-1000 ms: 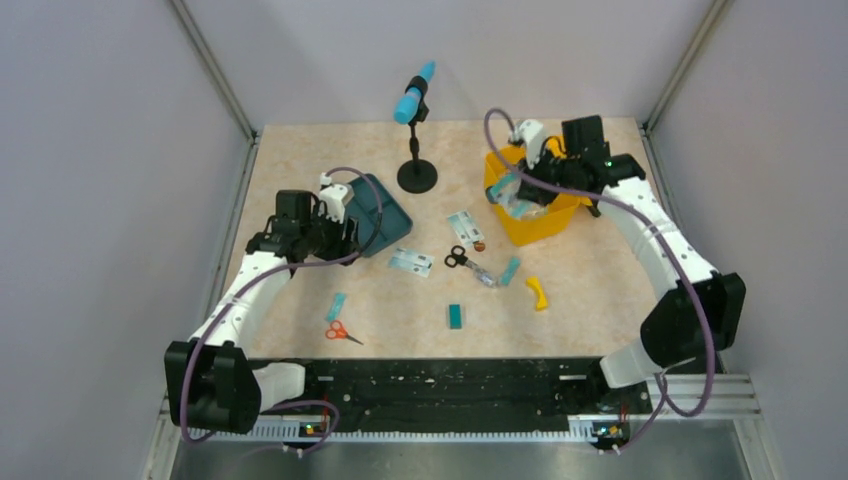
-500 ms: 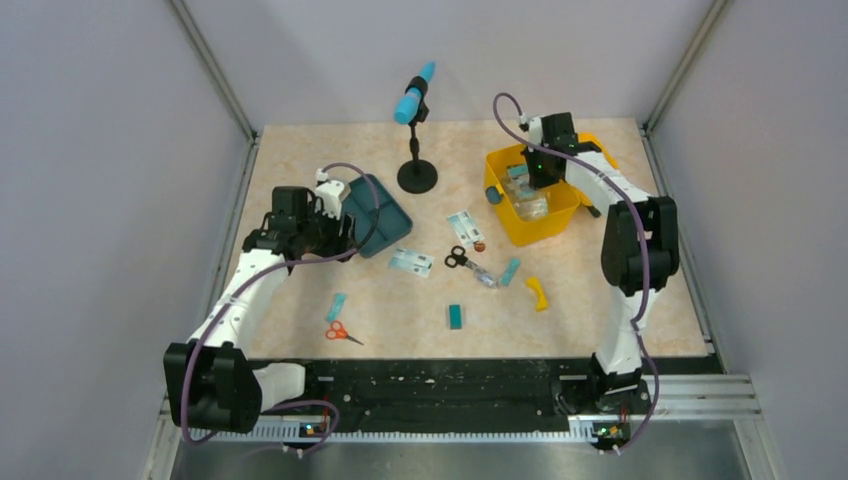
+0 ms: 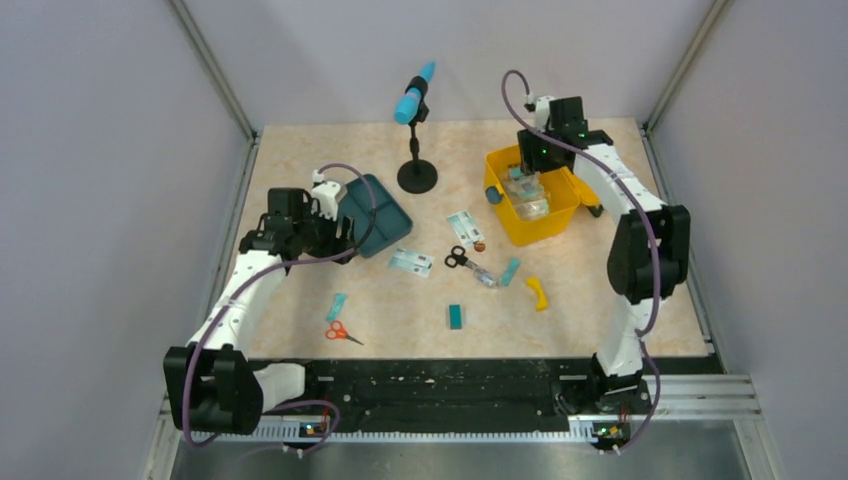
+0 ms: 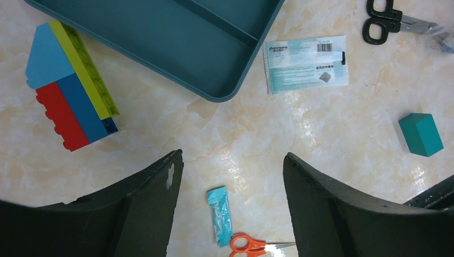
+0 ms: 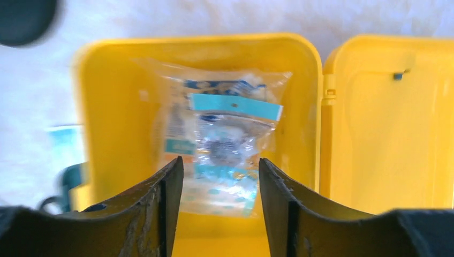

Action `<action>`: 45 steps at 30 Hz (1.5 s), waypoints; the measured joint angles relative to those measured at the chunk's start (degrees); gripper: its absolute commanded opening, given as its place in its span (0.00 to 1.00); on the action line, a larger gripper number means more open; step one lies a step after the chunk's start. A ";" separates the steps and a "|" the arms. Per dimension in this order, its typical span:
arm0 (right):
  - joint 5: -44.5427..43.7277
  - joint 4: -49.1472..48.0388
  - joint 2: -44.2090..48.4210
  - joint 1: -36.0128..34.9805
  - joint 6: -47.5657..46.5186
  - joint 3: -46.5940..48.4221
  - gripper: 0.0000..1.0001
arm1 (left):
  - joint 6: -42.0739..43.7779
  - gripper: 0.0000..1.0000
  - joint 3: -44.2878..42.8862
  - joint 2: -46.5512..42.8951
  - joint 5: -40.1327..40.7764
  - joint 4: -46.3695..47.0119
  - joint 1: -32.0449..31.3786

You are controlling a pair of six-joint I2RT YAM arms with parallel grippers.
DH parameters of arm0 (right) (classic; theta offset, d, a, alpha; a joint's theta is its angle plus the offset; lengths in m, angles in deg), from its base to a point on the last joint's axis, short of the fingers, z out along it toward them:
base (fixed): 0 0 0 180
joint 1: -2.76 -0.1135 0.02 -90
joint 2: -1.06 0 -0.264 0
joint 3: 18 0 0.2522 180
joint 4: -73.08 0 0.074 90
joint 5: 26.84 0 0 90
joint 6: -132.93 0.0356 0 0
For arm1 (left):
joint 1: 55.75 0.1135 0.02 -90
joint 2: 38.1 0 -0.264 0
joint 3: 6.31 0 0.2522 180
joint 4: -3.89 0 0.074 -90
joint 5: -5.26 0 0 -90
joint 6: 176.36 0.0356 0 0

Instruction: Organize the medicine kit

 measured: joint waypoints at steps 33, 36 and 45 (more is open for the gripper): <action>9.77 -0.94 13.18 -21.05 -23.54 -33.94 0.45 | -8.41 0.72 -3.54 3.67 -4.70 1.25 1.33; 10.97 -0.52 13.14 -21.29 -23.56 -33.62 0.30 | -8.41 0.72 -3.54 3.26 -4.70 1.27 1.60; 11.80 5.33 13.40 -21.77 -24.11 -29.81 0.00 | -8.44 0.72 -3.30 2.27 -4.72 1.62 1.79</action>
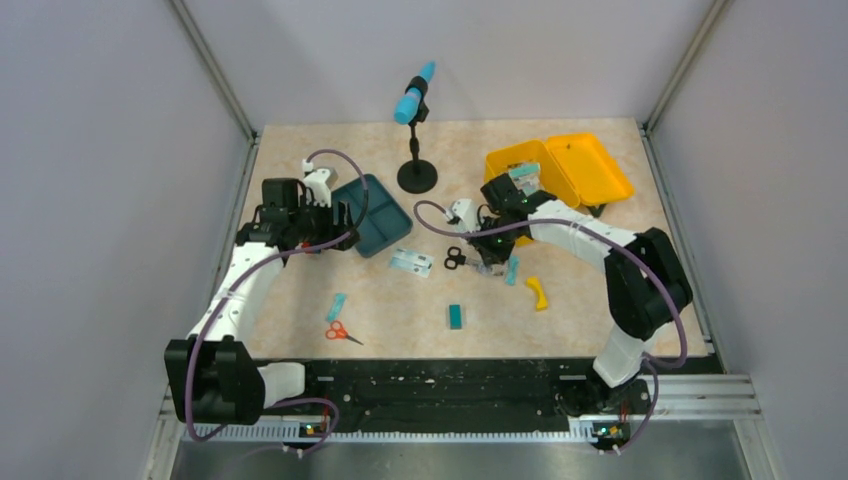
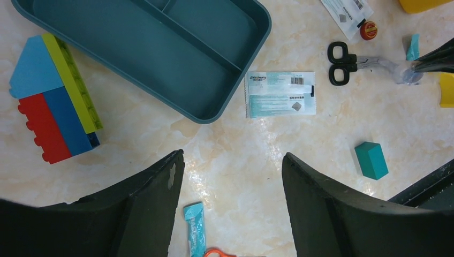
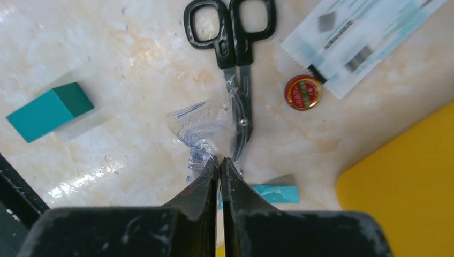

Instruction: Organize the medicine kit

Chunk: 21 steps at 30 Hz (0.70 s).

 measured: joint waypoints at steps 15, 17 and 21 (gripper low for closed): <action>-1.51 -1.66 5.40 12.07 9.38 19.82 0.00 | -0.07 0.70 0.00 0.74 -0.44 0.92 0.00; -2.97 -2.99 4.15 15.30 11.96 21.18 0.00 | -0.04 0.70 0.00 0.74 -0.46 0.92 0.00; -4.85 -5.51 -0.96 18.73 15.78 24.24 0.00 | 0.02 0.70 0.00 0.74 -0.44 0.90 0.00</action>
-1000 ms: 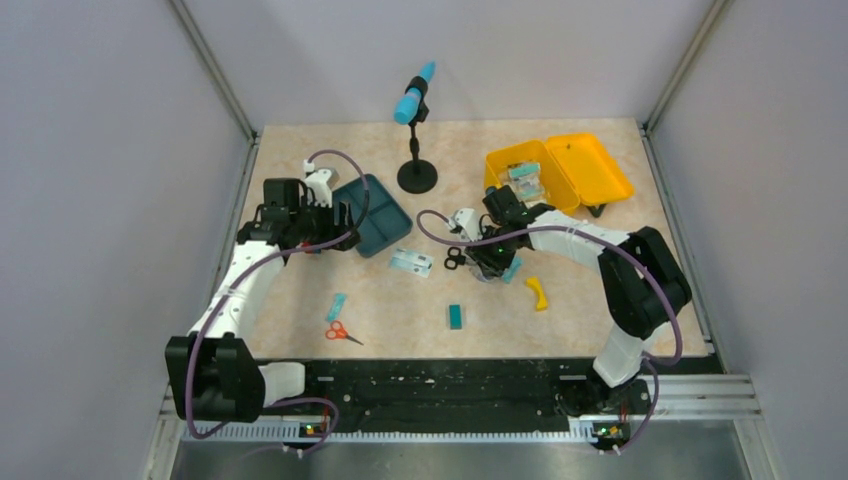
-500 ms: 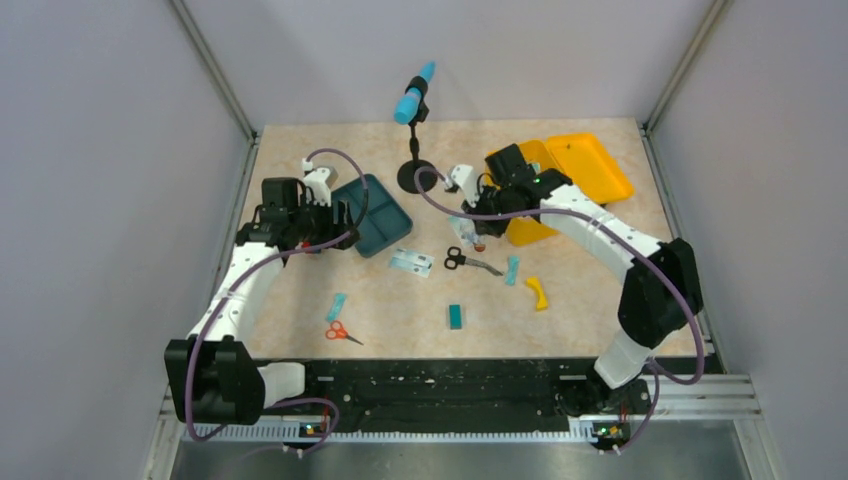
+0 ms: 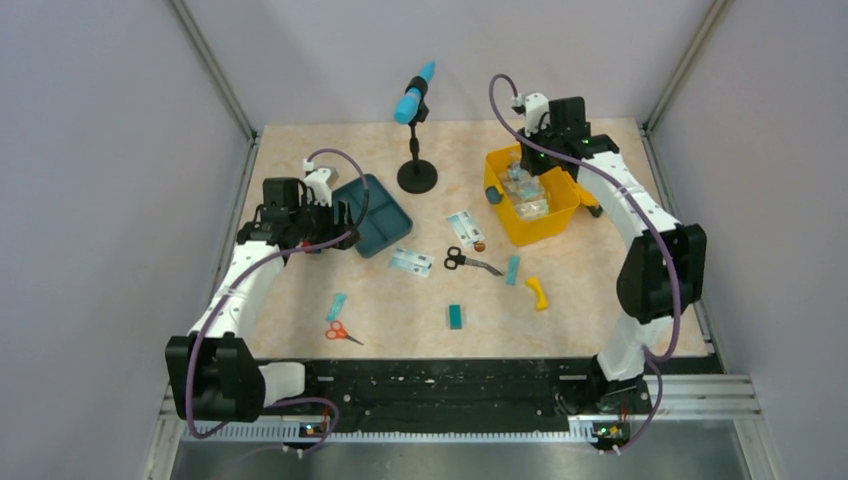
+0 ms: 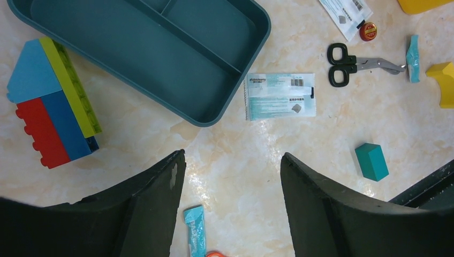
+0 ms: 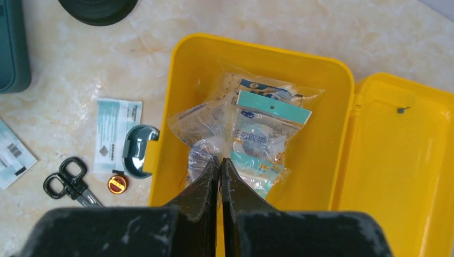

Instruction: Organize the medicine kit

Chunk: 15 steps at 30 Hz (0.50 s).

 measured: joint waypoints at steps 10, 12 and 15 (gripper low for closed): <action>-0.02 -0.72 -10.99 0.11 4.44 0.90 0.15 | 1.05 0.70 0.00 -0.52 0.48 -0.70 0.07; -0.02 -0.70 -11.67 0.11 4.81 0.90 0.20 | 1.55 0.70 0.00 -1.01 0.52 -1.18 0.09; 0.04 -0.37 -11.80 0.11 4.96 1.31 0.30 | 1.92 0.70 0.07 -1.51 0.52 -1.42 0.11</action>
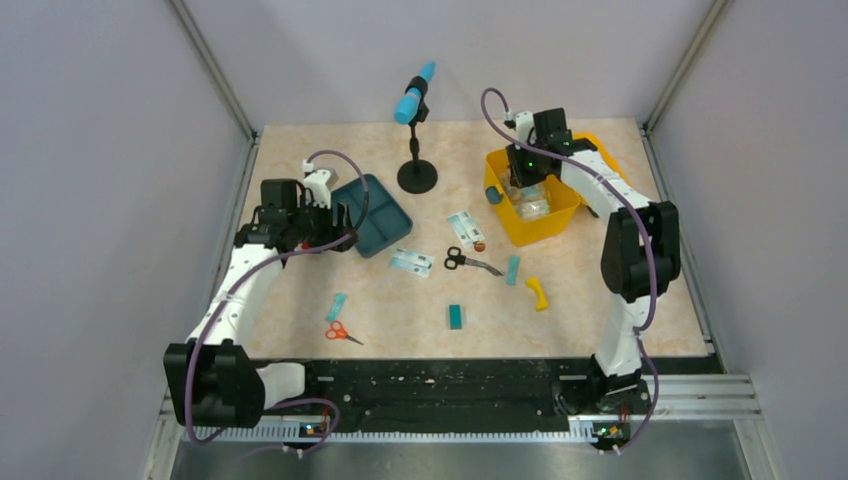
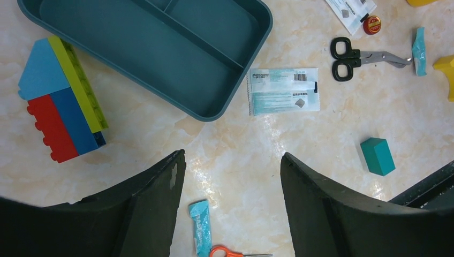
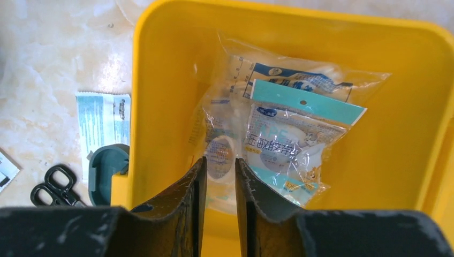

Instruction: Organize the medicine kit

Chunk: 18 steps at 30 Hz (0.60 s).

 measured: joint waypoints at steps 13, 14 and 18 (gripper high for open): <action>4.81 0.85 4.22 0.00 -1.31 3.06 0.51 | 0.66 0.69 0.35 0.00 -0.09 -0.31 0.28; 6.32 0.85 5.97 0.00 -2.10 2.54 0.53 | 1.11 0.69 0.35 0.00 -0.15 -0.39 0.28; 11.37 0.94 13.29 -0.07 -4.85 -0.68 0.56 | 3.06 0.69 0.17 0.04 -1.44 -1.68 0.26</action>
